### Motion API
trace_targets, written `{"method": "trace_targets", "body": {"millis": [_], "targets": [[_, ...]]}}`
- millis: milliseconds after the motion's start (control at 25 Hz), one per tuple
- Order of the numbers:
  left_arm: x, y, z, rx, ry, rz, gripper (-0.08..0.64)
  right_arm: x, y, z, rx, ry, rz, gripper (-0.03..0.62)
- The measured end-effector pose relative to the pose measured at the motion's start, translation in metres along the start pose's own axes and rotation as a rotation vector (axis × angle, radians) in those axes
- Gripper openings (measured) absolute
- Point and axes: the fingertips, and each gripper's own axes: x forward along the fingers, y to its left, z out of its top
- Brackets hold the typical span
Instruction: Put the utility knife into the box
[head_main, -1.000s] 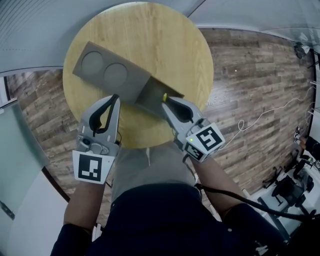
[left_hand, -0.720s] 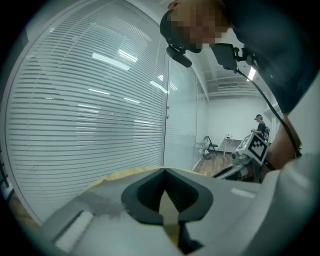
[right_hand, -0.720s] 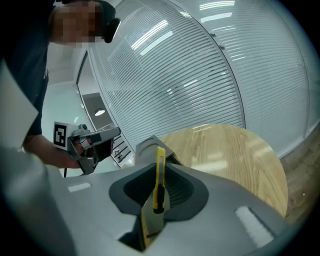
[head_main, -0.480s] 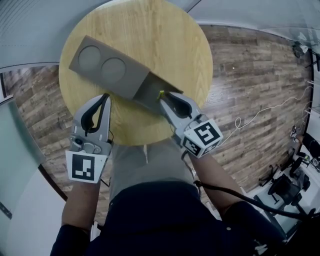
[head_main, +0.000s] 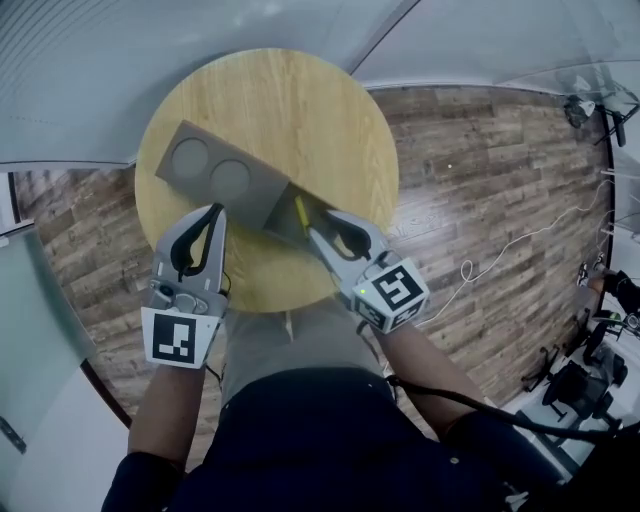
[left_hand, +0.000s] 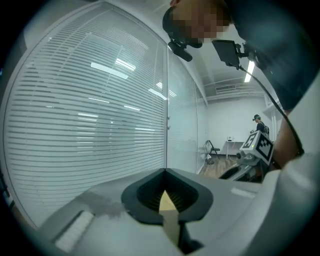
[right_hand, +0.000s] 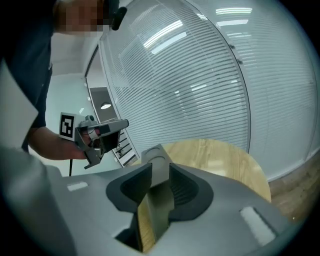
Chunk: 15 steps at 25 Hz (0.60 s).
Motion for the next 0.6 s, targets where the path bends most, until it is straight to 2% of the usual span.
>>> {"method": "trace_targets", "body": {"millis": [400,600], "targets": [[-0.017,0.006,0.086,0.095,-0.089,0.003,0.003,-0.049,0.021,0.087,-0.063,-0.121,-0.021,0.115],[-0.027,-0.010,0.109,0.081,-0.109,-0.034,0.003,-0.074,0.029,0.123,-0.090,-0.191,-0.009,0.115]]}}
